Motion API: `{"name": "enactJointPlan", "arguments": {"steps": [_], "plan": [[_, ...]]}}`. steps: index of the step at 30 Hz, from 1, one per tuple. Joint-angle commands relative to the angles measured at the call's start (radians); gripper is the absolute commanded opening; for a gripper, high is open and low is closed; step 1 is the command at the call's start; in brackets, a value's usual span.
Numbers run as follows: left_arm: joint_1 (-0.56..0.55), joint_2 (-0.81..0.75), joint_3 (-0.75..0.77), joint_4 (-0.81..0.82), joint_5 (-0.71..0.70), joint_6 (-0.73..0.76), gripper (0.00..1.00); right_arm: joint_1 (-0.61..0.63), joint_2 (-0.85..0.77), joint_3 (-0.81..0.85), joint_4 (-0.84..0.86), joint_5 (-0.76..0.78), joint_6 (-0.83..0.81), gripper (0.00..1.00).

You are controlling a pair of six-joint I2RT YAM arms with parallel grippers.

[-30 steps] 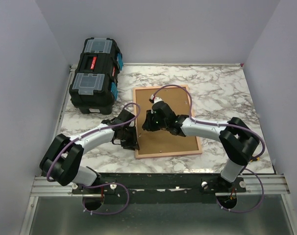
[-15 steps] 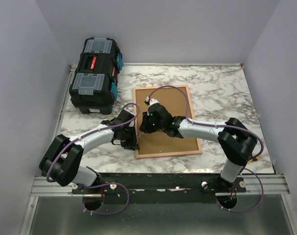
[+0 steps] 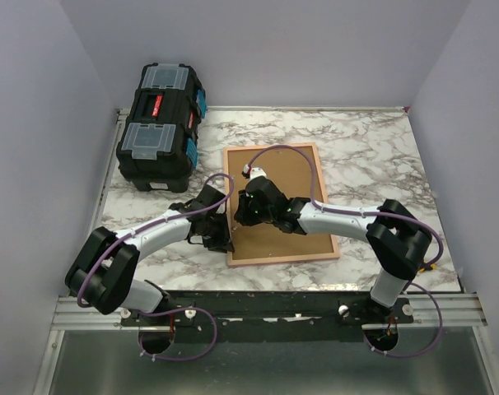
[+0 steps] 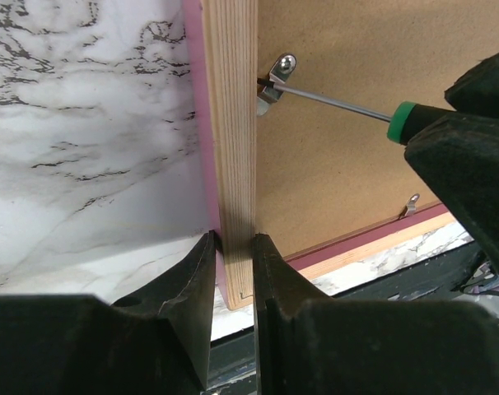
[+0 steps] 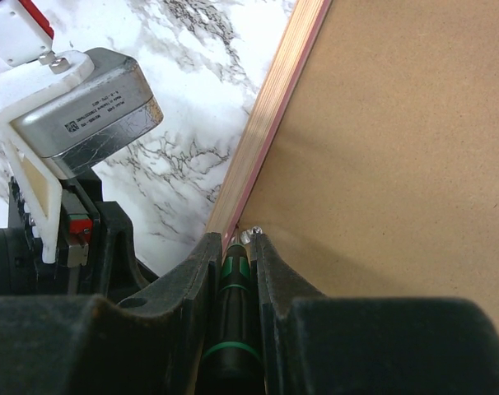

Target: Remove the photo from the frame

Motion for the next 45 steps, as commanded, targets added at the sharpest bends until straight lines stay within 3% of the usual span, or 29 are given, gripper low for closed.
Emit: {"name": "enactJointPlan", "arguments": {"steps": [1,19,26,29,37,40,45], "plan": [[-0.005,0.005,-0.03,-0.01,-0.063,0.002,0.05,0.019,-0.02,-0.025,-0.059,0.029,-0.002,0.01],[-0.004,0.011,-0.037,-0.01,-0.069,0.002,0.02,0.031,-0.067,-0.068,-0.1,0.082,0.018,0.01],[-0.005,-0.003,-0.036,-0.006,-0.068,-0.001,0.06,0.032,-0.173,-0.089,-0.06,-0.035,0.039,0.01],[-0.005,-0.019,-0.027,-0.009,-0.068,0.007,0.14,0.031,-0.259,-0.12,-0.062,0.0,0.038,0.01],[-0.007,-0.152,-0.034,-0.045,-0.049,0.013,0.59,0.031,-0.407,-0.19,-0.231,0.203,0.007,0.01],[-0.006,-0.208,-0.017,-0.097,-0.04,0.001,0.68,0.03,-0.478,-0.247,-0.243,0.237,0.042,0.01],[-0.006,-0.326,-0.014,-0.207,-0.073,-0.113,0.74,0.031,-0.551,-0.275,-0.291,0.276,0.096,0.01]]}}
